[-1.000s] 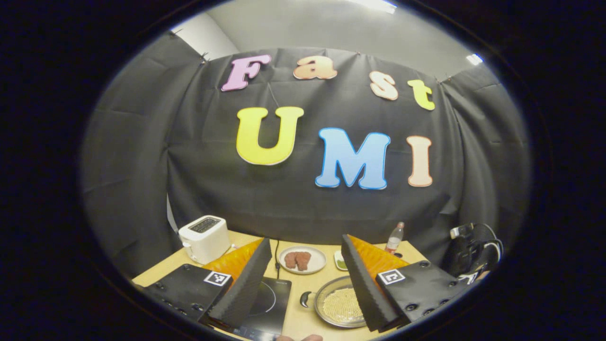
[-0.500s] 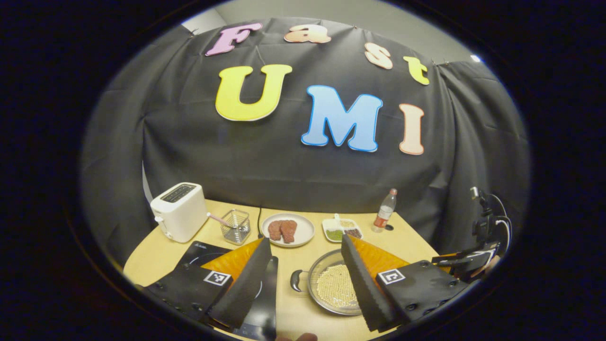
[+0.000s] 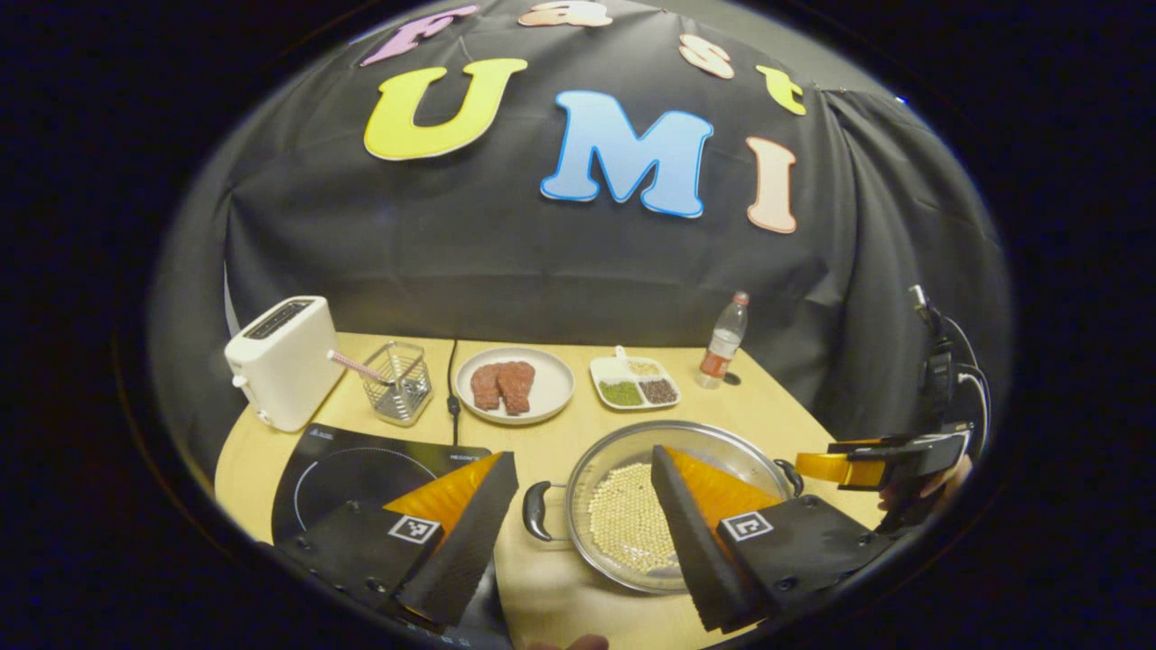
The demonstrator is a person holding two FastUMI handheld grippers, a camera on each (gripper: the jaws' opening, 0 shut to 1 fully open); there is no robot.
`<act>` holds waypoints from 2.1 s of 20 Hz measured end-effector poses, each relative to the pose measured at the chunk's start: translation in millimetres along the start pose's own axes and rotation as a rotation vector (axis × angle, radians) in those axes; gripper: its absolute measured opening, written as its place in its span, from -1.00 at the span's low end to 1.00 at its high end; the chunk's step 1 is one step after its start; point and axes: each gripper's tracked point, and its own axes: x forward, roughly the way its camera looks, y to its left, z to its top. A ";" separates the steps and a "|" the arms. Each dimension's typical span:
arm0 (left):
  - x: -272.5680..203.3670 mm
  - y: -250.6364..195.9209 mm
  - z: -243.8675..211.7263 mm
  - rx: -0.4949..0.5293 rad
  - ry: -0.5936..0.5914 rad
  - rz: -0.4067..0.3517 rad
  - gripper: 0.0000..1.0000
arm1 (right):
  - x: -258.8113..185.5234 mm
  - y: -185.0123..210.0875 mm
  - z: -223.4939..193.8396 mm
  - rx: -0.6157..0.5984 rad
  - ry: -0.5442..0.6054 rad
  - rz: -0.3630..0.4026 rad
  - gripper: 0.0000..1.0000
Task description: First push the handle of the pot to place it horizontally, then grasp the pot with both hands and set it on the induction cooktop.
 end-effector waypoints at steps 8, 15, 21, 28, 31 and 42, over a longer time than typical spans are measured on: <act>60.0 20.5 -48.5 -0.011 0.113 0.004 0.99 | 33.7 -0.1 -14.6 0.005 0.037 -0.022 0.93; 89.8 28.8 -85.7 -0.015 0.219 0.007 0.96 | 60.8 1.4 -25.2 0.032 0.081 -0.041 0.94; 100.6 31.2 -102.4 -0.010 0.280 0.013 0.94 | 78.2 -2.9 -40.2 0.022 0.129 -0.066 0.93; 101.5 37.5 -111.1 0.014 0.321 0.043 0.65 | 86.9 -9.4 -56.4 0.079 0.194 -0.078 0.58; 98.5 32.6 -108.3 0.033 0.334 0.034 0.52 | 88.3 -8.8 -57.3 0.097 0.201 -0.063 0.44; 100.8 33.0 -112.1 0.035 0.375 0.043 0.19 | 84.3 -6.9 -59.8 0.137 0.241 -0.016 0.15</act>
